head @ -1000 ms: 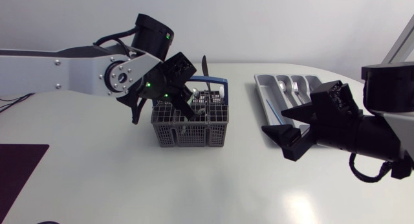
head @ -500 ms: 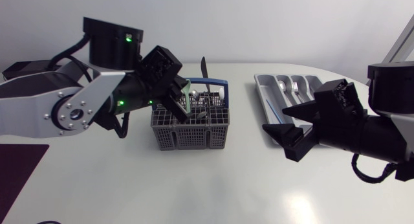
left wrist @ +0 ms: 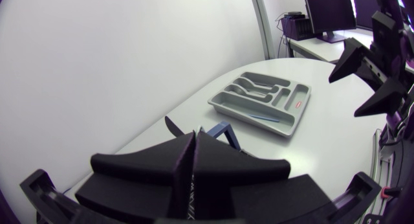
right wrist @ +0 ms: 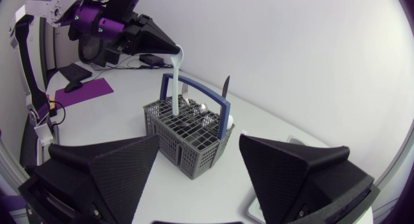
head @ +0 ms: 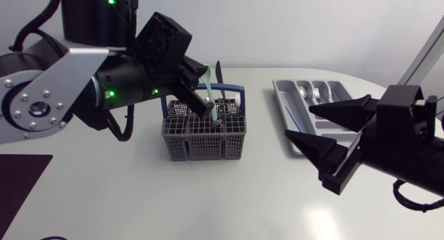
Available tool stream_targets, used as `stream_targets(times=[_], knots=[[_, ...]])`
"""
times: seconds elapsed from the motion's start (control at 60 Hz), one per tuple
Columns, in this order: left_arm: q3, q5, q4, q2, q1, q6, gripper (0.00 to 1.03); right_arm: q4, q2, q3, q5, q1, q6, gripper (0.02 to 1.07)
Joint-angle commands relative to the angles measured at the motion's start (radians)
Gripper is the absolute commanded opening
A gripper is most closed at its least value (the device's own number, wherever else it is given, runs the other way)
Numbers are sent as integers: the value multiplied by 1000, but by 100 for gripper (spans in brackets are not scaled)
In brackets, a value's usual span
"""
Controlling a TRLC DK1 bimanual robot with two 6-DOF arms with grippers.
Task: Unload the cutlery basket into the drawer organizer.
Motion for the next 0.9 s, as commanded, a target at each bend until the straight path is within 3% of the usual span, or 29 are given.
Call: stream_targets(times=[0.0, 0.25, 0.533, 0.8, 0.883], knots=[[44, -2, -6, -15, -24, -60, 3, 34, 2, -27, 22, 34, 18, 91], [45, 50, 40, -9, -53, -119, 3, 272, 150, -24, 251, 302, 29, 90], [44, 89, 92, 25, -54, -152, 3, 477, 341, 19, 306, 304, 31, 81], [56, 112, 92, 61, -62, -168, 3, 502, 459, 105, 309, 291, 31, 79], [57, 119, 91, 66, -64, -177, 3, 503, 486, 120, 314, 285, 31, 72]])
